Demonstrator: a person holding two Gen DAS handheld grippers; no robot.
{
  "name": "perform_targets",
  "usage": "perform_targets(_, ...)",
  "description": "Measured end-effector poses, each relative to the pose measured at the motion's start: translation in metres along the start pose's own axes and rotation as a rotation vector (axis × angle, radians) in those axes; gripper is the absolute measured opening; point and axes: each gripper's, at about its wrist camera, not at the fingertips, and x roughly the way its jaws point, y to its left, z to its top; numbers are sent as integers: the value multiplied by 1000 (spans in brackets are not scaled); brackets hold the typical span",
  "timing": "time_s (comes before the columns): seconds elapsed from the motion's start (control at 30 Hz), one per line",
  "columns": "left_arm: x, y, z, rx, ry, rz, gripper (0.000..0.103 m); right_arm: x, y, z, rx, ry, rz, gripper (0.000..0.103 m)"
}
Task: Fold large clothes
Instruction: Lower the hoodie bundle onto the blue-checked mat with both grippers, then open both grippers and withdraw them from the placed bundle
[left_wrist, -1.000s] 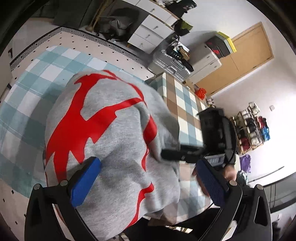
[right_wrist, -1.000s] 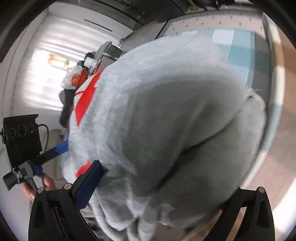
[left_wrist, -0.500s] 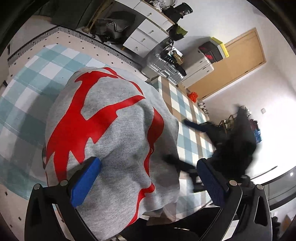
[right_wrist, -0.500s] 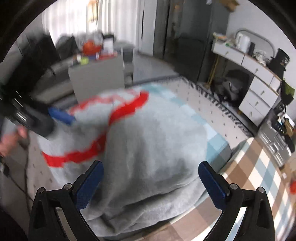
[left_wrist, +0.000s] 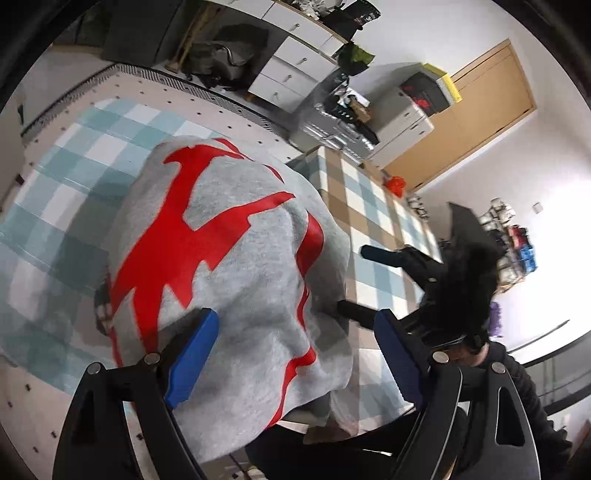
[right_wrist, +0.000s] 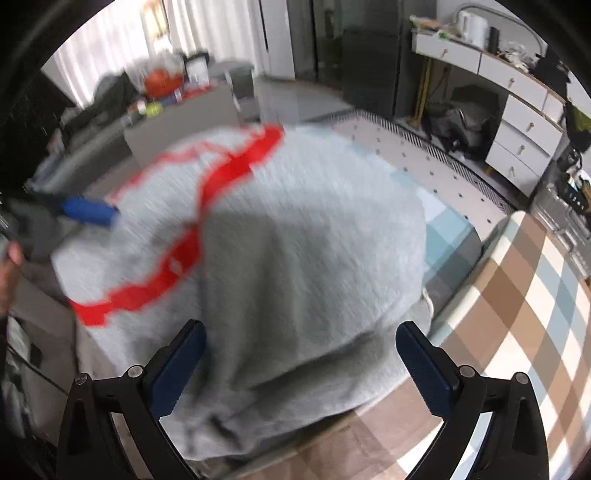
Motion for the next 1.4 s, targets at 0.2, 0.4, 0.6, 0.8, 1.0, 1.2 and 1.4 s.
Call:
perform_targets(0.2,1,-23,-6,91,-43,190,86,-10,-10,-4,137,-87,103,103)
perform_targets(0.4,12,-22,-4,79,-23,281,86,12,5,-12,146,-24,111,103)
perform_targets(0.6,-1,-24,-5,51,-53,362,86,1,8,-13,153,-76,158,103)
perform_targets(0.8,-19,-41,-19,61,-229,511,86,-40,-4,-19,206,-208,164,103)
perform_targets(1.0,-35,-70,-49,78,-420,632,86,-101,9,-39,217,-346,105,103)
perform_targets(1.2,-46,-91,-83,85,-587,655,87,-158,38,-74,164,-501,9,103)
perform_targets(1.4,-47,-101,-111,58,-675,725,87,-182,64,-111,142,-562,-75,103)
